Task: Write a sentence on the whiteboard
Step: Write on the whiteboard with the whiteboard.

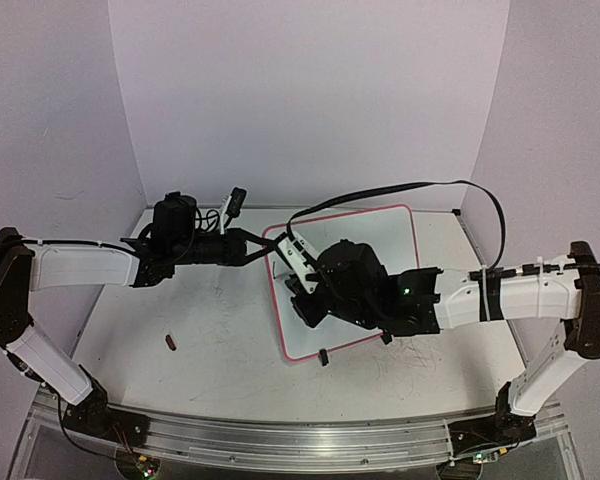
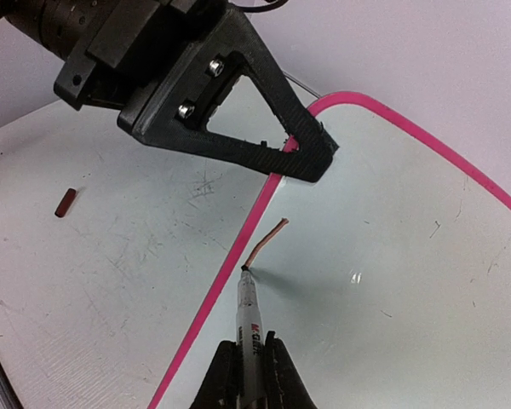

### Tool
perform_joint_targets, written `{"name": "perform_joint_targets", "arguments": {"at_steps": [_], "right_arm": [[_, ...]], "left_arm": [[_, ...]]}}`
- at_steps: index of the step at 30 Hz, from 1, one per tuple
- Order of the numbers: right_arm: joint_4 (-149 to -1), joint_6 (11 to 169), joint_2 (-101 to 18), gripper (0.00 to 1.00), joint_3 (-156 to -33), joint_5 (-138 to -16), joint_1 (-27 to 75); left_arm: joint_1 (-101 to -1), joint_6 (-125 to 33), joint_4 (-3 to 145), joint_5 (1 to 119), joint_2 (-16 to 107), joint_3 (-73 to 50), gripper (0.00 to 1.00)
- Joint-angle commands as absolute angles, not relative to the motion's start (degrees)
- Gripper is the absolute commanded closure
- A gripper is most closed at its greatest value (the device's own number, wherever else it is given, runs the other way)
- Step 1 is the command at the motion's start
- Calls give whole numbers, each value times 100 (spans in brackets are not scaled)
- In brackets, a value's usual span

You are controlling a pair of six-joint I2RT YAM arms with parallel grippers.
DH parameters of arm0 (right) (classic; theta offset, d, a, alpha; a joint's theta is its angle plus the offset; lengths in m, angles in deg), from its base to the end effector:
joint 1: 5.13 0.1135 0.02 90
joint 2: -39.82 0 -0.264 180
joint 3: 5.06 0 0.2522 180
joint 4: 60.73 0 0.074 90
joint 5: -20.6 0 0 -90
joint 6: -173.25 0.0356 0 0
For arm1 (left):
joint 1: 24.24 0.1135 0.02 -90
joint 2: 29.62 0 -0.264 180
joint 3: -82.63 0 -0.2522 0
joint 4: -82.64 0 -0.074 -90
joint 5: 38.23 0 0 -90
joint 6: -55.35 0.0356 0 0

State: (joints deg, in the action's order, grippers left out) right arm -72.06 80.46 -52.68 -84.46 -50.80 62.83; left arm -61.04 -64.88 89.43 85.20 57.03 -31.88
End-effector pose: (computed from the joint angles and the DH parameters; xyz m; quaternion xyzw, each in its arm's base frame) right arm 0.1513 0.3436 0.2755 -0.4090 0.7271 0.1733 0.5234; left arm 0.2607 -0.2195 0.2603 0.2194 0.7453 -0.5137 0.3641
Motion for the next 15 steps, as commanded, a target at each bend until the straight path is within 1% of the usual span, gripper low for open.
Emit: {"name": "perform_joint_targets", "arguments": {"at_steps": [1, 15], "right_arm": [[-7335, 8189, -5125, 100, -8326, -5050, 6323], [-7171, 8281, -4711, 100, -8556, -5085, 6201]], "left_arm": [[-6072, -6602, 9046, 8328, 5492, -3211, 99], [-6071, -6591, 9050, 8307, 5448, -3270, 99]]}}
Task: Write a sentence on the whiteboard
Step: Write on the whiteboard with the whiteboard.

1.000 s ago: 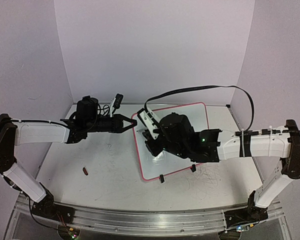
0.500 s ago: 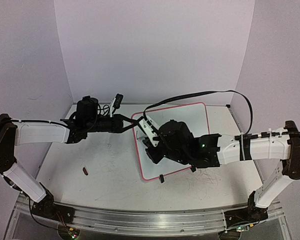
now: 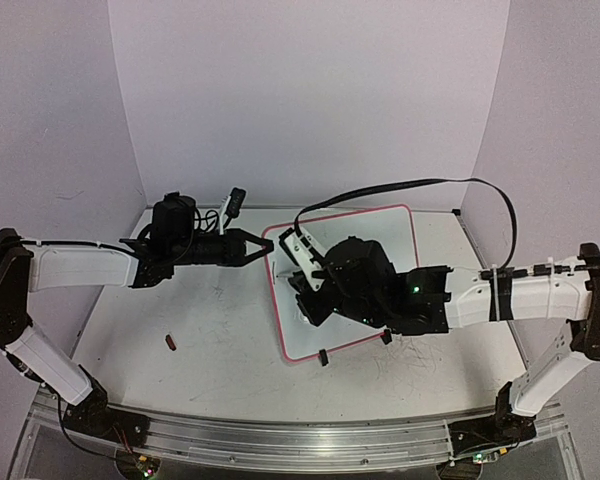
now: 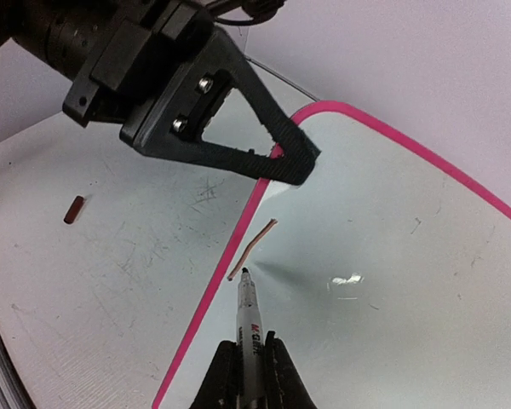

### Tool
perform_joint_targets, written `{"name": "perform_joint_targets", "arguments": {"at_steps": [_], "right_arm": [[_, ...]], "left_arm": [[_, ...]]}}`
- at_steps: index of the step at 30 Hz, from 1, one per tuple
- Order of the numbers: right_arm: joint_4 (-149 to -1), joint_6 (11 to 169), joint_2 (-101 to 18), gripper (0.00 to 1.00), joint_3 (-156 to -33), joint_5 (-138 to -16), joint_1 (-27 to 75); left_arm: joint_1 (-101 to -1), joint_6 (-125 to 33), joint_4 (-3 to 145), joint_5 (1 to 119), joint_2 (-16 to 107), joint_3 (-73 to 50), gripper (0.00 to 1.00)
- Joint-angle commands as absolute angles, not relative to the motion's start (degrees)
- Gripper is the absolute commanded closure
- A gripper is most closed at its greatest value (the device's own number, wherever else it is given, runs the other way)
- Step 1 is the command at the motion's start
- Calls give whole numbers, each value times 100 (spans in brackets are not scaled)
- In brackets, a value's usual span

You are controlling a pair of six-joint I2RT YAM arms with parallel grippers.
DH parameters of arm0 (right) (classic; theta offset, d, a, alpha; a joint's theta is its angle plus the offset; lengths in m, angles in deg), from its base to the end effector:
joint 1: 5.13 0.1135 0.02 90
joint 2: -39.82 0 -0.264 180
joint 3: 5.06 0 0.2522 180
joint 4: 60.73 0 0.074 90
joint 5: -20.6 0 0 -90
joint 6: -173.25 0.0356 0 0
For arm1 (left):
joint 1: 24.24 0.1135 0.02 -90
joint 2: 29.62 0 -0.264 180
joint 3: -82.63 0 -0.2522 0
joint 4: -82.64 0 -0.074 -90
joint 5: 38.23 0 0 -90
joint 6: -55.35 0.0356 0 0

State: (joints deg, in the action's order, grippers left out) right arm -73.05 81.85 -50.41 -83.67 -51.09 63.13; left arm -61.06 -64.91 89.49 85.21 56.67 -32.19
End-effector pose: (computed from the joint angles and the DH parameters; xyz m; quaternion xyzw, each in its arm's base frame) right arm 0.1462 0.3364 0.2830 -0.4016 0.7290 0.1851 0.5226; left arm 0.2594 -0.2187 0.2606 0.2196 0.7447 -0.5141 0.3645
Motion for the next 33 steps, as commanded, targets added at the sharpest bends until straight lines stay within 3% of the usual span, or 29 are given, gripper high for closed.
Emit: {"name": "perform_joint_targets", "arguments": {"at_steps": [1, 33], "right_arm": [[-7159, 8281, -4712, 100, -8561, -5084, 6178], [-6903, 8179, -5171, 100, -8725, -4805, 6096]], "left_arm": [[-6071, -6587, 9050, 8307, 5442, -3271, 99], [-6072, -6592, 9050, 8390, 5466, -3219, 99]]}}
